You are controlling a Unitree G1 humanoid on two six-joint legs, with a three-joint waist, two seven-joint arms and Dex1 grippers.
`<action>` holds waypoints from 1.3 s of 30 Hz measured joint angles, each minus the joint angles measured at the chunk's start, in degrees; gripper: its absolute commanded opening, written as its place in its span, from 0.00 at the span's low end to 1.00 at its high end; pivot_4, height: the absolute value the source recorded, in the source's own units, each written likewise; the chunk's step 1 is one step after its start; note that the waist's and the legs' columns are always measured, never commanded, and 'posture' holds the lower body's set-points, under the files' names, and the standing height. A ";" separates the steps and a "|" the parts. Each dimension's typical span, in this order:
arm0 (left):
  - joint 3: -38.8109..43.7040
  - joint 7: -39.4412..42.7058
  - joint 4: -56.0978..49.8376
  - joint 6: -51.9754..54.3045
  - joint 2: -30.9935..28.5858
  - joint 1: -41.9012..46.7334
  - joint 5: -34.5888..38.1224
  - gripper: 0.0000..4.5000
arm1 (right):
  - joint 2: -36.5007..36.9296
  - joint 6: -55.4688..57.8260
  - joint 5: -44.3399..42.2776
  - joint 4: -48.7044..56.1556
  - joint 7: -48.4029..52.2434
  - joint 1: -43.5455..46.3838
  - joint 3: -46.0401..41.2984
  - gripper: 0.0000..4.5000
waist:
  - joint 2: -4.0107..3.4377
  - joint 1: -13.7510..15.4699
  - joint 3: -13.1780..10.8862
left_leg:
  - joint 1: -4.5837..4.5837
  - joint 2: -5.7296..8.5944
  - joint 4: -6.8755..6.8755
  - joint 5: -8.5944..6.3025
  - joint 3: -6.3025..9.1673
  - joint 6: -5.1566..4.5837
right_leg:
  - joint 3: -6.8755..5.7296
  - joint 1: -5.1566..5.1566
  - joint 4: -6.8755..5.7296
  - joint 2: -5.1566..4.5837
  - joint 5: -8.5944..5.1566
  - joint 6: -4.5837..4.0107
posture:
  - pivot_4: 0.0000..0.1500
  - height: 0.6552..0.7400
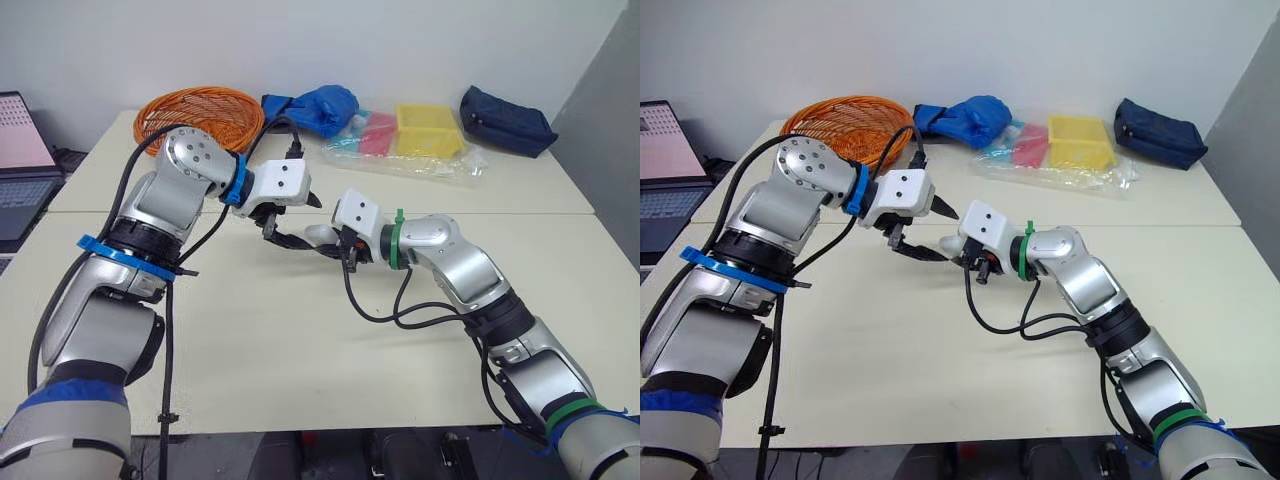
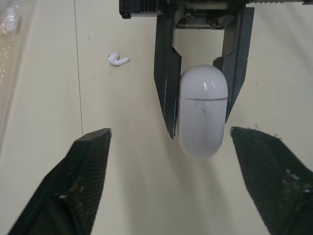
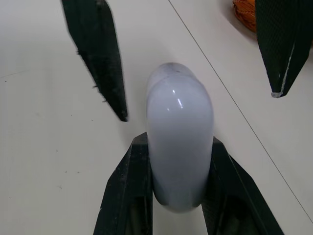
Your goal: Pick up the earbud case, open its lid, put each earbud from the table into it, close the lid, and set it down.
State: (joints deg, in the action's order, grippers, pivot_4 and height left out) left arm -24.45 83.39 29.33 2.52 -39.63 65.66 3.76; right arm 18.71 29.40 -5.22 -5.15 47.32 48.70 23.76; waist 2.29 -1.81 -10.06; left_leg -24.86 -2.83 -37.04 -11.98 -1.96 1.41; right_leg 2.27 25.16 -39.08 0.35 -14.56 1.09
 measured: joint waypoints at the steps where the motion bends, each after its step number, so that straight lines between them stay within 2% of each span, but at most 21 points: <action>1: 0.08 0.02 0.18 0.07 0.62 0.00 -0.17 0.81 | -0.08 0.04 0.02 0.00 0.01 0.00 0.00 0.19 | 0.00 0.00 0.00 | 0.00 0.00 0.00 0.00 -0.01 0.00 | 0.01 -0.01 0.00 -0.01 0.00 0.00 | 1.00 1.00; 24: 2.33 0.85 0.27 -0.50 1.77 0.05 -2.82 0.81 | -1.26 1.09 0.13 0.00 -0.11 0.03 -0.24 0.19 | 0.00 -0.02 0.00 | 0.01 0.00 -0.02 0.00 0.01 0.00 | 0.00 -0.01 -0.05 -0.01 0.01 -0.01 | 1.00 1.00; 27: 2.34 1.17 0.26 -0.62 1.77 0.00 -2.87 0.69 | -1.28 1.11 0.21 -0.03 -0.27 0.06 -0.37 0.19 | 0.00 -0.02 0.00 | 0.01 0.00 -0.02 0.00 0.00 0.00 | 0.01 -0.01 -0.05 0.00 0.01 -0.01 | 1.00 1.00; 34: 2.34 2.12 0.27 -0.44 1.83 -0.09 -2.93 0.20 | -1.52 1.11 1.35 -0.05 -0.72 0.50 -2.12 0.19 | 0.00 -0.01 0.00 | 0.01 0.00 -0.03 0.00 0.01 0.00 | 0.00 -0.01 -0.07 -0.01 0.01 -0.02 | 1.00 1.00; 35: 2.34 2.27 0.27 -0.44 1.87 -0.09 -3.00 0.16 | -1.54 1.09 1.55 -0.04 -0.48 0.57 -2.05 0.19 | 0.00 -0.02 0.00 | 0.01 0.00 -0.03 0.00 0.01 0.00 | 0.00 -0.01 -0.07 -0.01 0.01 -0.02 | 1.00 1.00; 39: 2.34 2.46 0.27 -0.37 1.90 -0.09 -3.12 0.16 | -1.66 1.12 1.85 -0.04 -0.19 0.57 -2.06 0.19 | 0.00 -0.02 0.00 | 0.01 0.00 -0.03 0.00 0.01 0.00 | 0.00 0.00 -0.08 -0.01 0.01 -0.02 | 1.00 1.00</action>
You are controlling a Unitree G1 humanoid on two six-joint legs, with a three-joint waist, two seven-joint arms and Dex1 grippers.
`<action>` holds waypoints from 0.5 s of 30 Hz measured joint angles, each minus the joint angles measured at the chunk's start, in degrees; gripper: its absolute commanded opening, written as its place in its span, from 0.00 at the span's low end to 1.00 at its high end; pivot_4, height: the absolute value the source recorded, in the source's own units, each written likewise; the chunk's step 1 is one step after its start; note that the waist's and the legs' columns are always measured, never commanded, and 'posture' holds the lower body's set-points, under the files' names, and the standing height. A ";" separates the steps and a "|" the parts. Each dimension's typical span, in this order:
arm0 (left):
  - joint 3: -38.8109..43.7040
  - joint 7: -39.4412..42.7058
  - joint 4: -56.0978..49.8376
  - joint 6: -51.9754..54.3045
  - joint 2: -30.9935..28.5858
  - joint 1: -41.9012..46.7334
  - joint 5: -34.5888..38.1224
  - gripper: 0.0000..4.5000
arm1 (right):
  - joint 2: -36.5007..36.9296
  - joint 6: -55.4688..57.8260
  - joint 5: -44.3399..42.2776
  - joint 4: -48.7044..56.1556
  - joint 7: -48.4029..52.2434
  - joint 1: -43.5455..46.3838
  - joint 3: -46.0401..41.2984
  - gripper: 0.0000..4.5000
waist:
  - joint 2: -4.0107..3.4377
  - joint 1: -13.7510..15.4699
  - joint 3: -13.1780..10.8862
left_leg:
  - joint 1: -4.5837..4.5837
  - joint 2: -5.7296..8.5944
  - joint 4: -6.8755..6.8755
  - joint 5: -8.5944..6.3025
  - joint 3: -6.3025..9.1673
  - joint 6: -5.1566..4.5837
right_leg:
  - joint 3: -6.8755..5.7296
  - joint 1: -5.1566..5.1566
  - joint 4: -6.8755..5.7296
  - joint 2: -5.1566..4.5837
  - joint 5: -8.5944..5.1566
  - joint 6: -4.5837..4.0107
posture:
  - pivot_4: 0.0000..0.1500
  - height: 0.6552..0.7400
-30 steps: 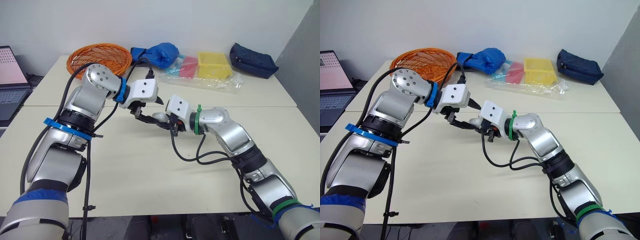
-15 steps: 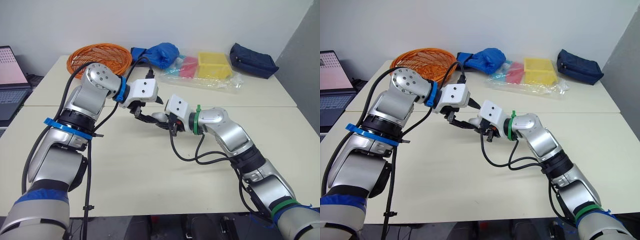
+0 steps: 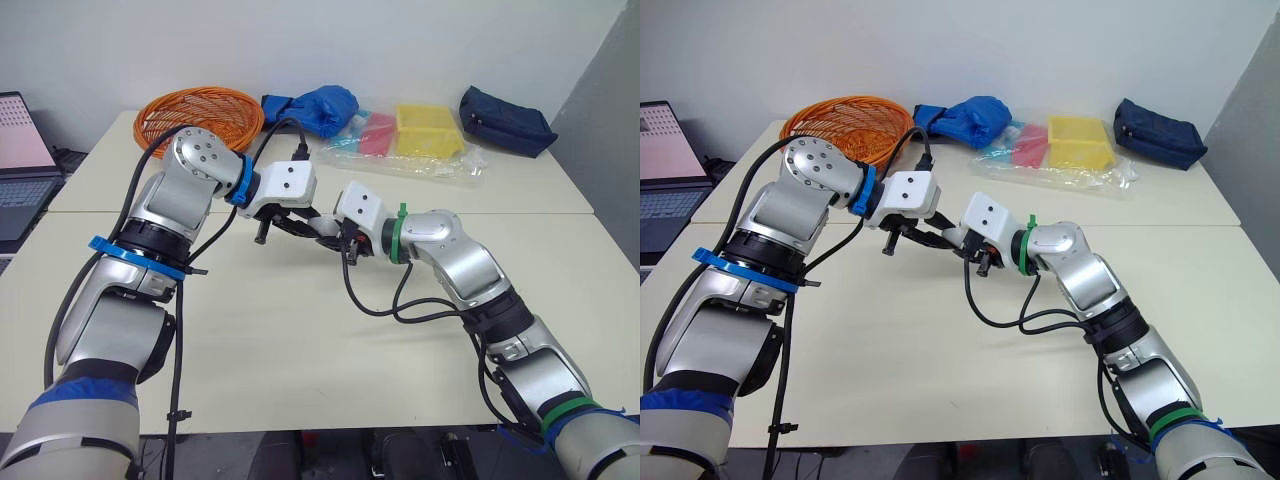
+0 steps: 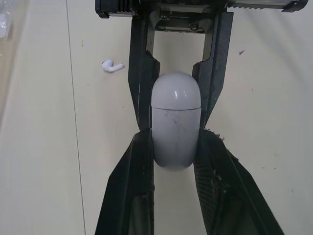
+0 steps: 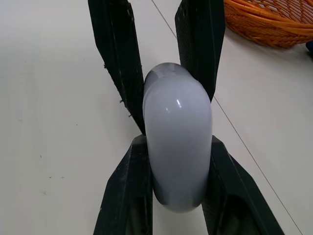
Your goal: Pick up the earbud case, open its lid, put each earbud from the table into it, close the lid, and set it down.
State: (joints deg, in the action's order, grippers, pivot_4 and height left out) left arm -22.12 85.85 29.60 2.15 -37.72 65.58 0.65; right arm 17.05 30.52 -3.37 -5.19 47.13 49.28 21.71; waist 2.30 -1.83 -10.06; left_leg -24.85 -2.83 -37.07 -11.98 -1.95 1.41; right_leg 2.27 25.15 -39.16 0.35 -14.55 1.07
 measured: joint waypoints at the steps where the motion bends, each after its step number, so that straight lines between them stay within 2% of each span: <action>1: 0.00 0.03 0.00 0.02 0.03 0.00 -0.01 0.16 | 0.01 0.02 0.02 0.00 0.08 0.00 0.00 0.19 | 0.00 0.00 0.00 | 0.00 0.00 0.00 0.00 0.00 0.00 | 0.00 0.00 0.00 0.00 0.00 0.00 | 1.00 1.00; 8: 0.00 0.03 0.00 -0.06 0.33 0.00 -0.36 0.16 | 0.19 0.17 0.08 0.00 0.32 0.00 -0.02 0.19 | 0.00 0.00 0.00 | 0.00 0.00 -0.01 0.00 0.00 0.00 | 0.00 0.00 -0.02 0.00 0.00 0.00 | 1.00 1.00; 15: 2.04 -0.27 -2.31 2.50 0.23 -2.36 0.58 0.16 | 0.72 0.35 -0.96 0.40 2.88 -0.08 -0.05 0.72 | 0.00 -0.05 0.00 | 0.01 0.00 -0.01 0.00 0.01 0.00 | 0.01 0.00 -0.04 0.00 0.00 0.00 | 1.00 1.00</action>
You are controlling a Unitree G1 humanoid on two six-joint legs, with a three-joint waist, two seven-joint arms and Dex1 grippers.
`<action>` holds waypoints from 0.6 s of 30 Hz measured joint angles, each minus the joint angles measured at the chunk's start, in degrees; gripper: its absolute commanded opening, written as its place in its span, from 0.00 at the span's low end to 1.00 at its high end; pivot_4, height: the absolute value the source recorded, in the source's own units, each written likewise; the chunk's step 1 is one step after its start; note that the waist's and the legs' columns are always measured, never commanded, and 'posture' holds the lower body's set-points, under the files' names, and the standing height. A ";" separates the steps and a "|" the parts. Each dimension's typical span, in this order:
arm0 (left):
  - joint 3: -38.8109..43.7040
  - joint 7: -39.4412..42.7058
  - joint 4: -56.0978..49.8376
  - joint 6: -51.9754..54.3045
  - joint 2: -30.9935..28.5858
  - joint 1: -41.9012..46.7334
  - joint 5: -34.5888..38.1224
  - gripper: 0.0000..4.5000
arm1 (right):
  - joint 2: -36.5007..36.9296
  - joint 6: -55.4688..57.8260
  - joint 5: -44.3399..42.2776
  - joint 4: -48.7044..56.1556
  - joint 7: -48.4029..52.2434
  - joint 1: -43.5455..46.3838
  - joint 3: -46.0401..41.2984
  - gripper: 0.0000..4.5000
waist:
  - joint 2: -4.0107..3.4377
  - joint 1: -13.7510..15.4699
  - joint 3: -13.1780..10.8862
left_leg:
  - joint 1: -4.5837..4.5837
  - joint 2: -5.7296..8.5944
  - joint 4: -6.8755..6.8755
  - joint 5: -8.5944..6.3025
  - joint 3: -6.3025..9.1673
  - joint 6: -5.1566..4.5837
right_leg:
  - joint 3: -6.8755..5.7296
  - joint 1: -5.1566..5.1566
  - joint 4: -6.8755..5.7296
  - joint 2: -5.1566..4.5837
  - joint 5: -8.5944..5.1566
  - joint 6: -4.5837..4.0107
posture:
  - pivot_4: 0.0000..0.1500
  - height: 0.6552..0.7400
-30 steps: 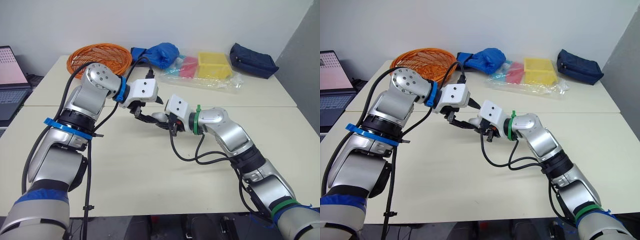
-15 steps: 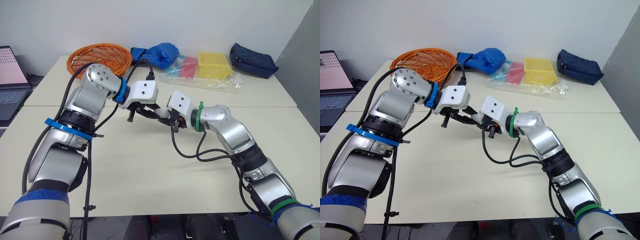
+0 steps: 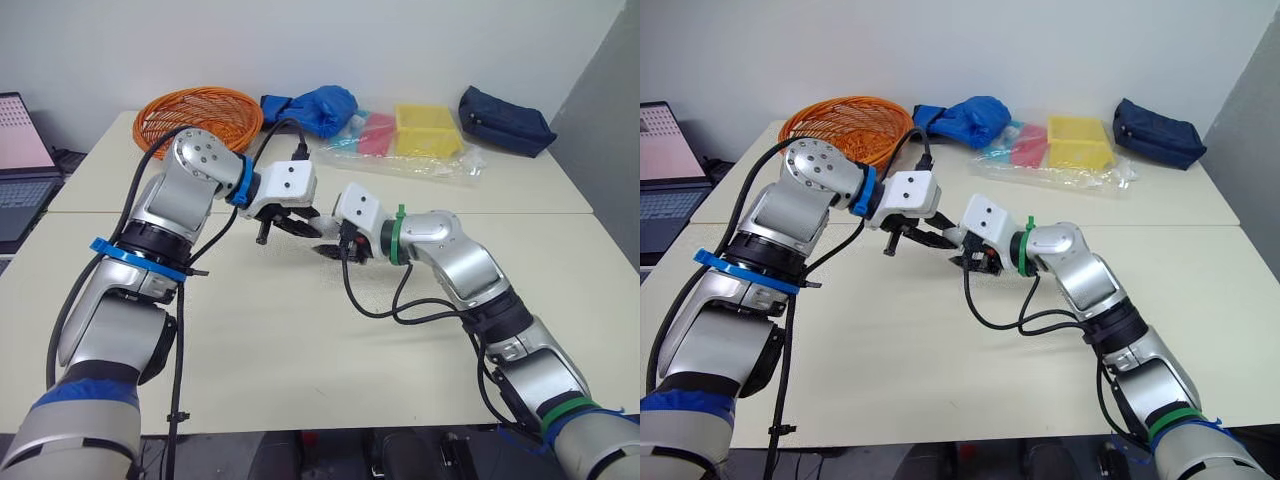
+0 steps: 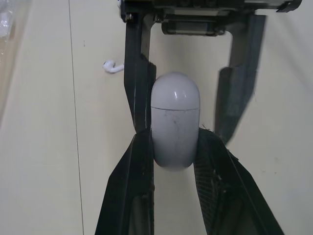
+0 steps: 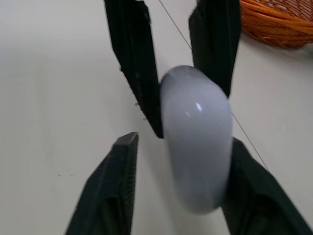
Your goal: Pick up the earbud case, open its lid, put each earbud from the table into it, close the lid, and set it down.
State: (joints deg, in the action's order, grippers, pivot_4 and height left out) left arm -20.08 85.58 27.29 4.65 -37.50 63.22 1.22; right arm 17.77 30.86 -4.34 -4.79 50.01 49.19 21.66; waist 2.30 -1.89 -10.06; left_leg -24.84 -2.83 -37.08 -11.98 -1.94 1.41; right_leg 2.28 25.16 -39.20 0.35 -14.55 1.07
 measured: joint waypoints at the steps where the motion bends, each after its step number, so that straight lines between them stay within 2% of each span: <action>1: 0.42 0.09 -0.62 0.92 -0.04 -0.93 0.61 0.16 | 0.71 0.29 -0.65 0.53 0.74 -0.15 -0.25 0.79 | 0.00 0.04 0.00 | 0.00 0.00 0.00 0.00 0.01 0.00 | -0.01 -0.01 -0.01 0.00 0.00 0.00 | 1.00 1.00; 3: 1.34 0.05 -1.69 3.34 -0.31 -3.13 1.46 0.16 | 2.58 1.67 -2.08 1.91 2.02 -0.54 -1.59 0.95 | 0.00 0.06 0.00 | -0.01 0.01 -0.03 0.00 0.01 0.00 | -0.02 -0.01 -0.02 -0.03 0.00 0.00 | 1.00 1.00; 4: 2.17 -0.04 -2.49 4.44 -0.41 -4.24 2.23 0.16 | 3.37 2.79 -3.31 3.16 2.55 -1.03 -2.81 0.99 | 0.00 0.07 0.00 | -0.01 0.01 -0.03 0.00 0.01 0.00 | -0.02 -0.01 -0.03 -0.04 0.00 0.00 | 1.00 1.00; 9: 11.60 -6.05 -8.41 11.32 1.37 -13.67 9.96 0.16 | 7.72 6.87 -10.11 11.21 4.19 -4.58 -10.53 0.99 | 0.00 0.15 0.00 | 0.03 0.01 -0.09 0.00 0.14 0.00 | -0.02 -0.05 -0.14 -0.10 0.00 0.00 | 1.00 1.00; 13: 19.50 -14.21 -12.82 10.06 5.68 -23.30 15.31 0.16 | 8.27 13.05 -18.42 16.36 4.68 -6.13 -16.67 0.99 | 0.00 -0.06 0.00 | 0.12 0.02 -0.16 0.00 0.17 0.00 | 0.02 -0.04 -0.43 -0.16 0.01 0.00 | 1.00 1.00; 18: 25.40 -21.21 -21.66 16.08 8.55 -31.18 22.63 0.16 | 11.30 11.67 -21.33 18.43 5.87 -6.57 -17.99 0.99 | 0.00 0.07 0.00 | 0.15 0.00 -0.63 0.00 0.17 0.01 | -0.05 -0.20 -0.70 -0.10 -0.07 0.10 | 1.00 1.00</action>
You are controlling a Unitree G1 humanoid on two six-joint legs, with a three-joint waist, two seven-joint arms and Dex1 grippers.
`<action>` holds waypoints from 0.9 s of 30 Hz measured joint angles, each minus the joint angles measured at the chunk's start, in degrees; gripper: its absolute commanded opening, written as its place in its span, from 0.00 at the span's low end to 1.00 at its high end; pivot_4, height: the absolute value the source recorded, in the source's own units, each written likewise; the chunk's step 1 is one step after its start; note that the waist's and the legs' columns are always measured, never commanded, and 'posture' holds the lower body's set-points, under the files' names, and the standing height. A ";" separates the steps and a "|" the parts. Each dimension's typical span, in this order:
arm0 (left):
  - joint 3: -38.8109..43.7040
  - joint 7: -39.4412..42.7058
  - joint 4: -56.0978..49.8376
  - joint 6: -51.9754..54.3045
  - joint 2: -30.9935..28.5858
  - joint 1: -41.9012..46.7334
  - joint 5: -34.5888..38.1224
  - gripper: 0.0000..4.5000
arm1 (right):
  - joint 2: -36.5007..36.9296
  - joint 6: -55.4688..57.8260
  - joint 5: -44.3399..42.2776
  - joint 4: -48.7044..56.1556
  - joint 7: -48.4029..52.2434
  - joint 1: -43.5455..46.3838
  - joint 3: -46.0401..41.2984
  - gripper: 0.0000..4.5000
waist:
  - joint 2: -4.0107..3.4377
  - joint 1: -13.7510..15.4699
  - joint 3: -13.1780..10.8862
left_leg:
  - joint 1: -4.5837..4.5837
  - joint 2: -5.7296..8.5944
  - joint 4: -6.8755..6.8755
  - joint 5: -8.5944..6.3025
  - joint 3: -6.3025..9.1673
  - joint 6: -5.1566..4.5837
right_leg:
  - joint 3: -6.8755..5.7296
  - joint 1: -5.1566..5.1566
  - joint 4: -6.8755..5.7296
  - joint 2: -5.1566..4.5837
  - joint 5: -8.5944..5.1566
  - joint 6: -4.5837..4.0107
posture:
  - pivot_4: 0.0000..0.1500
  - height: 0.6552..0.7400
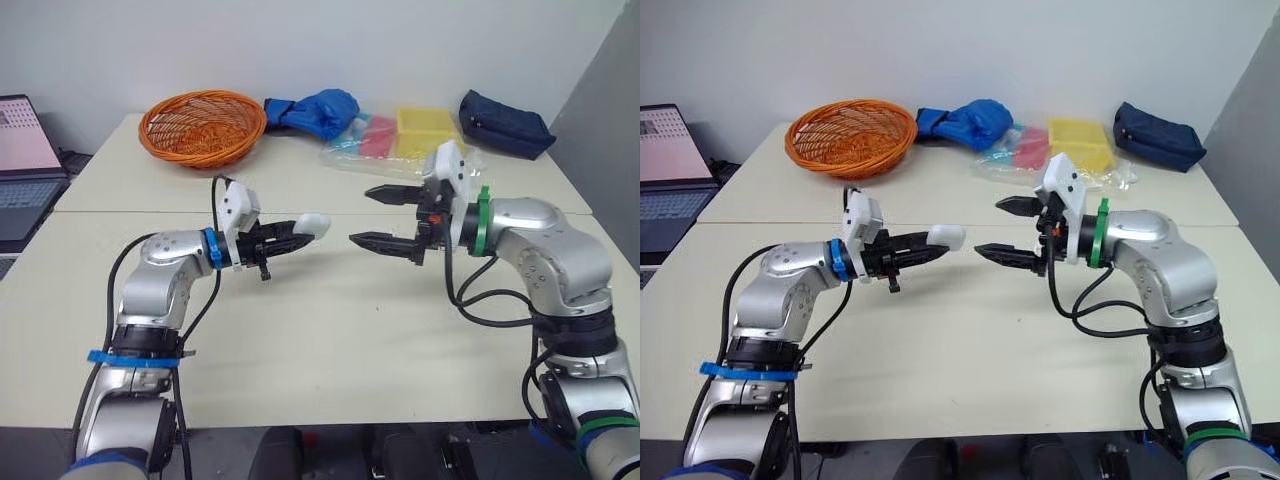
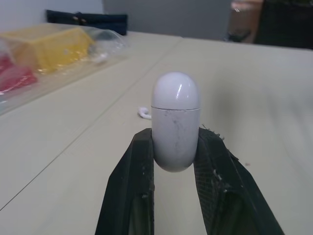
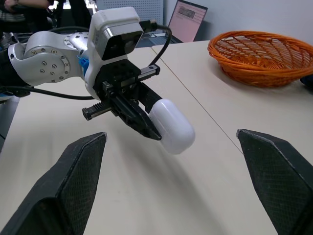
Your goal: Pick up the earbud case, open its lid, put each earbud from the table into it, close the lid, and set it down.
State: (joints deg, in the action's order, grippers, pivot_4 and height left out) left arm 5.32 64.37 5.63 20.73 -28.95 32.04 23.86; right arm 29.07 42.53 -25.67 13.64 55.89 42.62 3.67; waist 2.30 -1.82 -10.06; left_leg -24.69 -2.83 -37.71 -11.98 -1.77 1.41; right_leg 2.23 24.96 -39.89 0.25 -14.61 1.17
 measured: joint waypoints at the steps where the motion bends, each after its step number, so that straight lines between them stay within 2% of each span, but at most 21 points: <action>1: 0.86 -0.59 -2.13 0.50 1.32 -1.13 1.86 0.16 | 0.03 -1.20 0.37 -0.22 0.08 -0.18 0.18 0.99 | 0.00 0.01 0.00 | 0.01 0.01 -0.11 0.00 -0.02 0.00 | 0.00 -0.05 -0.02 -0.02 0.00 0.00 | 1.00 1.00; 3: 1.57 -2.07 -7.25 0.90 4.10 -4.17 5.38 0.16 | 0.05 -4.72 2.17 -1.69 0.25 -0.09 1.70 0.99 | 0.00 0.00 0.00 | 0.05 0.02 -0.27 0.00 -0.06 0.00 | 0.01 -0.18 -0.01 -0.03 0.04 0.09 | 1.00 1.00; 9: 1.00 -5.02 -11.10 -1.38 6.32 -9.08 6.39 0.16 | -0.24 -9.26 4.13 -5.74 1.04 1.93 4.24 0.99 | 0.00 0.00 0.00 | 0.86 0.04 -0.23 0.00 -0.11 0.00 | 0.10 -0.88 0.04 -0.01 -0.01 -0.01 | 1.00 1.00; 18: -1.49 -6.03 -12.39 -3.48 6.35 -9.67 6.23 0.16 | -2.31 -11.93 4.73 -12.39 2.62 5.98 6.57 0.99 | 0.00 0.01 0.00 | 0.80 0.01 -0.10 0.00 -0.08 -0.01 | 0.08 -0.85 0.14 0.05 0.03 0.05 | 1.00 1.00; 27: -2.21 -6.40 -12.39 -3.43 5.43 -8.37 6.27 0.16 | -3.32 -8.02 2.64 -13.57 2.32 6.78 5.66 0.99 | 0.00 0.03 0.00 | 0.76 -0.02 -0.06 0.00 -0.10 -0.01 | 0.08 -0.86 0.30 0.04 0.04 0.06 | 1.00 1.00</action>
State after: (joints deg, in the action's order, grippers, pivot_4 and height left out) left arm 3.11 57.97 -6.76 17.31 -23.51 23.68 30.13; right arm 25.75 34.51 -23.03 0.07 58.21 49.40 9.33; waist 2.29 -1.79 -10.07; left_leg -23.93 -2.85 -37.77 -11.98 -1.87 1.40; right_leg 2.31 24.10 -39.59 0.29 -14.57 1.22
